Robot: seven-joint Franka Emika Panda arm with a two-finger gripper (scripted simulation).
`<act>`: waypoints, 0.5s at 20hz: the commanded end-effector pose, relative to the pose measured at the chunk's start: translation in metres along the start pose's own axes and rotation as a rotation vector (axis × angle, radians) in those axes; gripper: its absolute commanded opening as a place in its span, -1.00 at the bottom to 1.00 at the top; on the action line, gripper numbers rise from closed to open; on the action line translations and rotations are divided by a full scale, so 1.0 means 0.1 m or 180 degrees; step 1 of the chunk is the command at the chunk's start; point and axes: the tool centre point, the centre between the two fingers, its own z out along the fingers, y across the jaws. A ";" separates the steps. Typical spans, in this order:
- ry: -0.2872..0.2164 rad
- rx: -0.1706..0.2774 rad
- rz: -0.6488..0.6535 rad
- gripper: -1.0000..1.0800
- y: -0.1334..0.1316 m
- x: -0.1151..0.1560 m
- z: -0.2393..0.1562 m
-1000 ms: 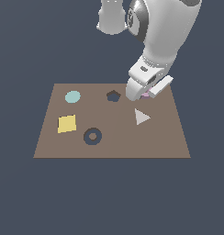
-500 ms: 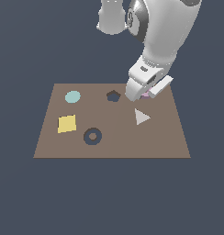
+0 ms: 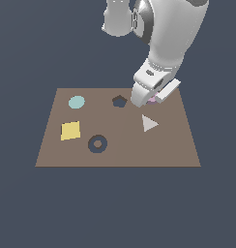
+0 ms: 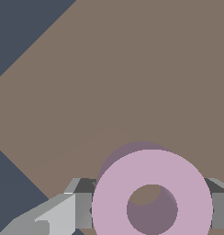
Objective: Insert a designated object into the corresponding slot on a board.
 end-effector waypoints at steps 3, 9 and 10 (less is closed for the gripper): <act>0.0001 -0.0001 -0.0149 -1.00 0.06 -0.07 0.00; 0.0001 -0.0001 -0.0466 -1.00 0.18 -0.19 -0.01; 0.0001 -0.0001 -0.0530 -1.00 0.21 -0.21 -0.01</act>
